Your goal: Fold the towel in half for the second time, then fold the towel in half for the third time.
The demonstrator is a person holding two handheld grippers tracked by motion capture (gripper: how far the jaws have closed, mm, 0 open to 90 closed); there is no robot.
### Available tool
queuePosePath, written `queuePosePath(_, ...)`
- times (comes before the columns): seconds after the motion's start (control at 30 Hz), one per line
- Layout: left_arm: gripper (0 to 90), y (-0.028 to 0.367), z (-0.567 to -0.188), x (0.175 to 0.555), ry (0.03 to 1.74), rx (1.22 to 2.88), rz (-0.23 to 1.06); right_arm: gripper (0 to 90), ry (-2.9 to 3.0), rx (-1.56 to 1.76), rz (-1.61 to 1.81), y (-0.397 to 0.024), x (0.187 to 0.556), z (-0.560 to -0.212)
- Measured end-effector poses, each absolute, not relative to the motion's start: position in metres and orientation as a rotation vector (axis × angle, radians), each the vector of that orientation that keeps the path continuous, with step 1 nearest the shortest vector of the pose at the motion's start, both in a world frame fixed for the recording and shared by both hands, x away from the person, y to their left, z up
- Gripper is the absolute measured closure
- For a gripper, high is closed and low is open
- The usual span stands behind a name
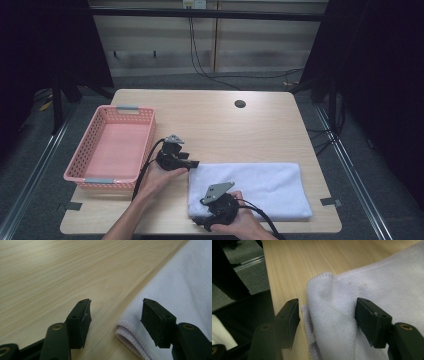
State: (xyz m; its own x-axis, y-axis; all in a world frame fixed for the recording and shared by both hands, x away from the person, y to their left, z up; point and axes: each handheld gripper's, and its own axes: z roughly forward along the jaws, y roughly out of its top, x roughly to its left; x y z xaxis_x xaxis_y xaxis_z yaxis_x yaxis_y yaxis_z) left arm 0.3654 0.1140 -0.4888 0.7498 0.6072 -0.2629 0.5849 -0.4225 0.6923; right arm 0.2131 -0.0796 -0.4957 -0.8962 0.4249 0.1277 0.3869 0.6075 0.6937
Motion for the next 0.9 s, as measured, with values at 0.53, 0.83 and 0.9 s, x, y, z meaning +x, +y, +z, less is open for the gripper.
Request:
queuePosePath(0.53,35.9,0.122,-0.489,0.368,0.947,2.115,0.048,68.9,2.670,0.635,1.080,-0.081,0.211,-0.496)
queuePosePath(0.83,64.6,0.107,-0.499,0.359,0.805,2.199,-0.043,74.0,2.683,0.703,1.101,-0.083,0.215,-0.494)
queuePosePath(0.9,71.5,0.108,-0.499,0.359,0.798,2.195,-0.048,74.9,2.688,0.727,1.102,-0.083,0.216,-0.494)
